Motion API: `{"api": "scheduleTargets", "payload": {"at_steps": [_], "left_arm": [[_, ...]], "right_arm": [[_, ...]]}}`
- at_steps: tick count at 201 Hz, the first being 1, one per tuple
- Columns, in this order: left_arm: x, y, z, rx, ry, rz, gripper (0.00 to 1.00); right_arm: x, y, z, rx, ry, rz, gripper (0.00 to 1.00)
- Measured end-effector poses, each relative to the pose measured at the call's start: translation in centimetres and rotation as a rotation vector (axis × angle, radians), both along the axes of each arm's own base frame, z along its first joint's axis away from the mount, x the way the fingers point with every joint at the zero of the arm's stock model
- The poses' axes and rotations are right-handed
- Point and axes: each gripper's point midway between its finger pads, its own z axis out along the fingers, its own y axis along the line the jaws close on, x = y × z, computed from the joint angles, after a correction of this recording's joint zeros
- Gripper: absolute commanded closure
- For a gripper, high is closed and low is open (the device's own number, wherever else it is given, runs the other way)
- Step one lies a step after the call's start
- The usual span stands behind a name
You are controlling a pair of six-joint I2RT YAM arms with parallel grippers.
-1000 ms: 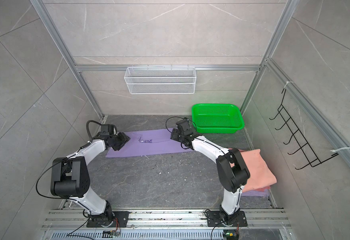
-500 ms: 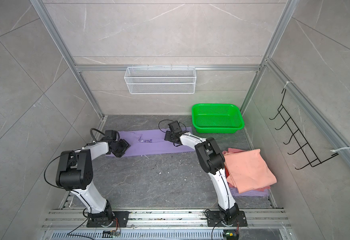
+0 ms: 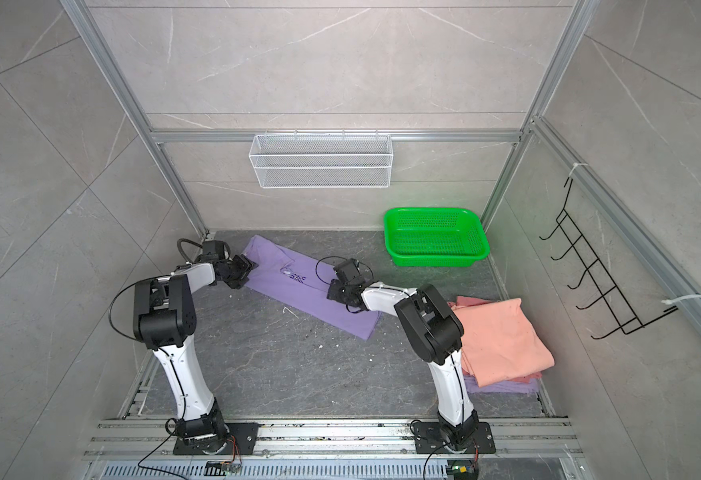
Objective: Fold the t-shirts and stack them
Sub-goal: 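Swing the held strip with both grippers to point toward the robot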
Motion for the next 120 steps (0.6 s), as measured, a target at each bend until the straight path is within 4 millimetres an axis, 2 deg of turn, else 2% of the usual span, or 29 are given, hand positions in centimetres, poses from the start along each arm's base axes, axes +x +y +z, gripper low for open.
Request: {"api": "scheduleTargets", "payload": {"at_steps": [24,45,65,81,94,120], "left_arm": [[2.7,-1.6,0.4,-0.04,-0.046,-0.094,0.32],[4.8,-4.2,1.0,-0.071,-0.089,-0.185,0.31],[6.1,-7.3,1.6,-0.083,-0.132,-0.268,0.31],[6.0,-9.3,2.2,-0.095,-0.146,-0.316,0.3],[5.7,-10.7,2.9,-0.1,-0.158,-0.346,0.3],[3.4,-10.8,4.2,-0.076,-0.146,-0.356,0.3]], "right_arm": [[-6.9,3.4,0.1,0.027,0.027,0.054,0.37],[-12.6,6.7,0.2,0.038,0.051,0.125,0.36],[-16.4,8.5,0.3,0.021,0.069,0.193,0.35],[-17.7,8.1,0.5,-0.022,0.074,0.217,0.33],[-17.6,7.1,1.6,-0.054,0.054,0.21,0.32],[-16.2,5.3,6.0,-0.06,-0.046,0.167,0.26]]}}
